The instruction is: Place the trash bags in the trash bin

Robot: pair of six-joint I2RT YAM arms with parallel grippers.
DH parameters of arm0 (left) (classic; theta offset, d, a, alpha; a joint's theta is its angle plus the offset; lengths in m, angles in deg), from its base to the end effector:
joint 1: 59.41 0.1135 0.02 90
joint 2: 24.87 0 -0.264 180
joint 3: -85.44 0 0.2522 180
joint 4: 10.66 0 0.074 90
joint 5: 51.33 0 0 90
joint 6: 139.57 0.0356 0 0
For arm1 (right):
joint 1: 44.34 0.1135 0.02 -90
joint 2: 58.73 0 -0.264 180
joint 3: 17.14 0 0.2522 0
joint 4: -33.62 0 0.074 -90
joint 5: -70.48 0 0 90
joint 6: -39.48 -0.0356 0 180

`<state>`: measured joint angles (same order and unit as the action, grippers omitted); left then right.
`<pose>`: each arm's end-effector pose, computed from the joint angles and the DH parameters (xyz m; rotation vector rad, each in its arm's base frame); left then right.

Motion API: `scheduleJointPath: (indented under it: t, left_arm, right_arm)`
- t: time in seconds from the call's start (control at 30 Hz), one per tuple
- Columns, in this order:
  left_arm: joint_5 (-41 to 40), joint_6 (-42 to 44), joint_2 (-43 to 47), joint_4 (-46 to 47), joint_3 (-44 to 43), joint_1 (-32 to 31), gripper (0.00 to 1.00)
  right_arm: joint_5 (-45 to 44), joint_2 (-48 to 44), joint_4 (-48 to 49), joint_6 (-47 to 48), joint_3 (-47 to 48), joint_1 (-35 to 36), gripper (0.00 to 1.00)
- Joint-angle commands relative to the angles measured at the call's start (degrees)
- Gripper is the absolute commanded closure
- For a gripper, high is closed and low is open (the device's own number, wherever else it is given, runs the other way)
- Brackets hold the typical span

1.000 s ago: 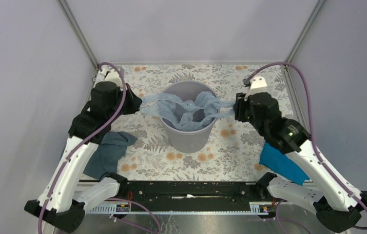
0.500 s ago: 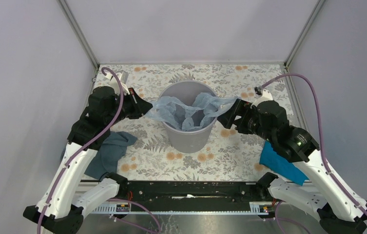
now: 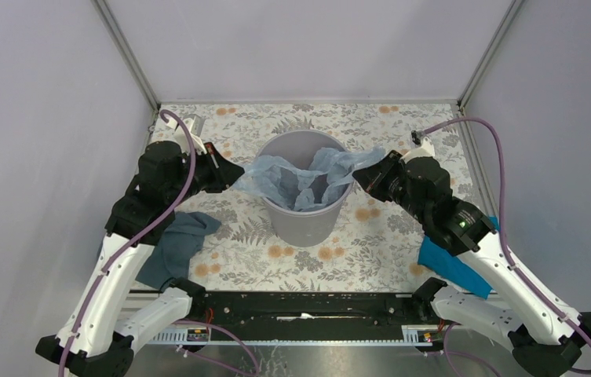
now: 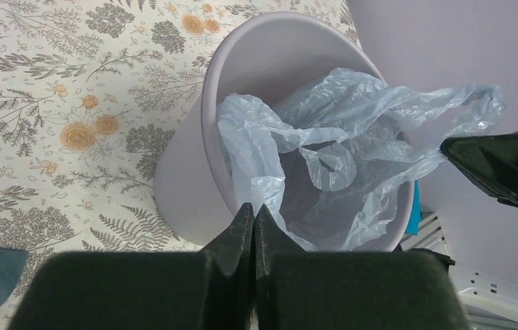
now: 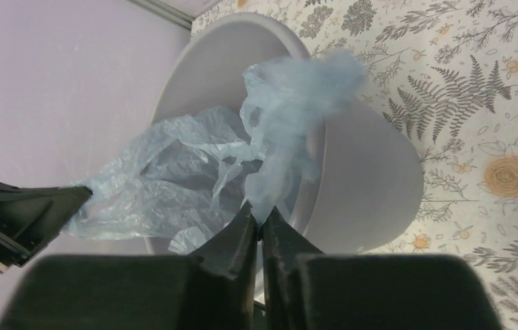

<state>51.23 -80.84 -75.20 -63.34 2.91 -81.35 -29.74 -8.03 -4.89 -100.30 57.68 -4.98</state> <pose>0.1518 -0.0695 0.4131 -0.0104 2.0101 -0.8201 0.1498 0.1147 0.3938 0.3064 1.8963 0.9213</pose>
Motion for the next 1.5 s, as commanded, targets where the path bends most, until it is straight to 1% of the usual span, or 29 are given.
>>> scheduleJointPath:
  t: [0.0,0.03,0.13,0.2,0.23,0.33,0.4,0.43,0.5,0.57,0.67,0.77,0.8,0.83,0.93,0.97,1.03,1.07,1.17,1.23,1.33,1.47]
  left_arm:
    - [-2.4,2.4,-0.6,-0.1,-3.4,0.1,0.92]
    - [-3.3,2.7,-0.8,-1.3,-4.2,0.1,0.80]
    - [-3.9,2.1,-0.6,-4.2,-6.0,0.1,0.47]
    - [-2.7,0.3,0.3,-5.5,-6.5,0.1,0.29]
    - [-1.8,-0.9,1.0,-5.7,-6.2,0.1,0.22]
    - [1.7,-5.8,4.1,-4.3,-3.4,0.1,0.11]
    - [5.3,-9.2,6.5,-0.8,0.7,0.2,0.02]
    - [6.4,-10.9,7.3,1.0,2.7,0.2,0.01]
    - [6.0,-12.1,7.7,2.6,5.2,0.1,0.01]
    - [5.8,-12.1,6.5,4.6,5.8,0.1,0.05]
    - [4.8,-11.7,3.6,6.5,4.7,0.1,0.20]
    - [3.1,-10.0,1.4,7.1,3.8,0.2,0.31]
    - [2.5,-9.5,0.9,7.1,3.7,0.1,0.37]
    - [1.9,-9.2,0.4,7.1,3.6,0.1,0.43]
    - [0.8,-7.9,-0.4,7.1,3.0,0.1,0.66]
    - [0.3,-7.5,-0.5,6.7,2.5,0.1,0.77]
    - [-0.7,-6.5,-0.5,5.3,0.5,0.1,0.95]
    - [-1.1,-6.0,-0.2,4.3,-0.9,0.1,1.00]
    - [-2.0,-4.7,1.1,1.1,-4.3,0.2,1.00]
    - [-2.2,-4.5,2.3,-1.3,-5.1,0.1,1.00]
    - [-1.6,-4.5,4.3,-4.4,-3.8,0.2,1.00]
    - [-3.2,-5.0,7.4,-7.7,0.0,0.1,1.00]
  right_arm:
    - [-3.8,-1.8,5.1,-1.0,-1.8,-0.2,1.00]
    - [-3.1,-2.4,6.2,-0.8,-2.3,-0.2,1.00]
    - [-1.8,-3.8,7.6,-0.7,-2.7,-0.2,1.00]
    - [-1.7,-4.6,7.8,-0.8,-3.1,-0.2,1.00]
    - [-1.5,-5.0,8.1,-1.0,-3.5,-0.2,1.00]
    - [-0.4,-6.1,10.4,-1.5,-5.2,-0.2,1.00]
    - [0.2,-6.1,11.2,-1.6,-5.6,-0.1,1.00]
    - [0.5,-5.9,11.3,-1.6,-5.6,-0.1,1.00]
    - [1.3,-5.7,11.8,-1.5,-5.8,-0.2,1.00]
    - [2.0,-5.8,12.3,-1.6,-6.1,-0.2,1.00]
    - [2.1,-6.3,12.3,-1.8,-6.5,-0.2,1.00]
    - [2.1,-6.9,11.9,-2.0,-6.7,-0.1,1.00]
    - [2.0,-7.1,11.8,-1.9,-6.8,-0.1,1.00]
    - [1.9,-7.3,11.7,-1.7,-6.8,-0.2,1.00]
    - [1.3,-7.5,10.6,-0.6,-6.1,-0.2,1.00]
    - [0.9,-7.6,10.1,-0.1,-5.7,-0.2,1.00]
    - [-0.1,-7.6,8.3,1.5,-4.3,-0.1,1.00]
    - [-0.6,-7.7,7.2,2.6,-3.3,-0.2,1.00]
    - [-2.4,-8.3,3.6,6.1,-0.4,-0.2,1.00]
    - [-2.8,-9.2,1.4,8.4,0.6,-0.2,1.00]
    - [-2.8,-11.5,-2.1,10.8,-0.5,-0.1,1.00]
    - [-1.4,-14.7,-4.9,10.8,-4.3,-0.2,1.00]
